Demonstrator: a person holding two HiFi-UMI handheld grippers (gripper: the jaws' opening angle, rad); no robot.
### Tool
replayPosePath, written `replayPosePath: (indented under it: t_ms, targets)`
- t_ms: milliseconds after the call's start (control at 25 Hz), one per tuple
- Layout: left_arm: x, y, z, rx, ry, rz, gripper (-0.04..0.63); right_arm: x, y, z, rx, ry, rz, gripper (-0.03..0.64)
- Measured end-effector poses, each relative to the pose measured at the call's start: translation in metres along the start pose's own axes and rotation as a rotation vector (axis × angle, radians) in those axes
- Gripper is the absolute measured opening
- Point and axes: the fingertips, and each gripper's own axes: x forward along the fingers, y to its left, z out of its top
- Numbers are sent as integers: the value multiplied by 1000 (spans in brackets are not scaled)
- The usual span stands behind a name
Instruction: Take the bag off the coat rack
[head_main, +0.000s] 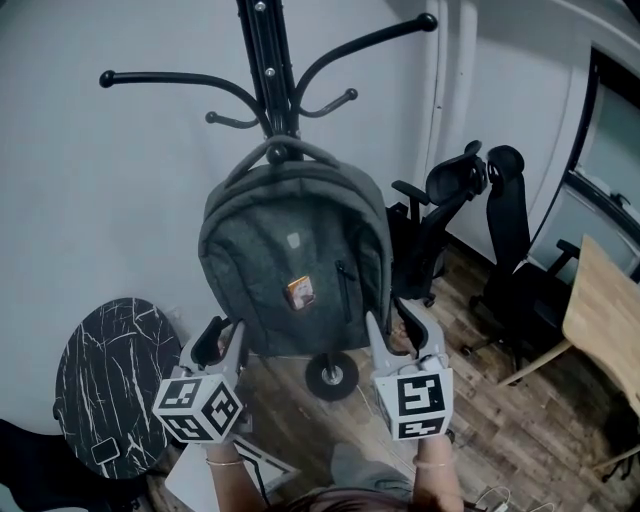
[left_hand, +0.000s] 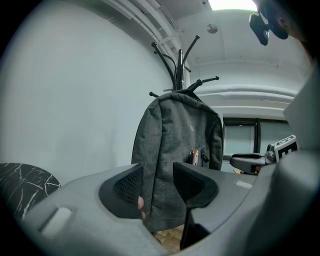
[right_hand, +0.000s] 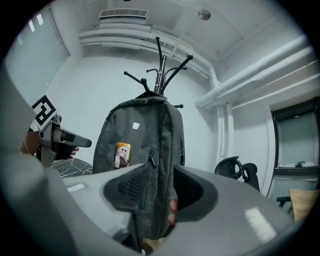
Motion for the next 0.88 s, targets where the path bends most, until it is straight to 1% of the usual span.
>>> replayPosePath:
  t_ms: [200, 280, 520, 880]
  targets:
    - [12, 12, -3, 0, 13, 25, 189, 14, -11, -4, -13, -5, -12, 160]
    - [16, 16, -5, 4, 24, 30, 200, 20, -14, -6, -17, -4, -14, 176]
    - [32, 23, -13, 8, 62, 27, 241, 35, -21, -17, -19, 27, -1, 201]
    - [56, 31, -30, -7, 123, 8, 266, 58, -26, -40, 15, 87, 33, 241]
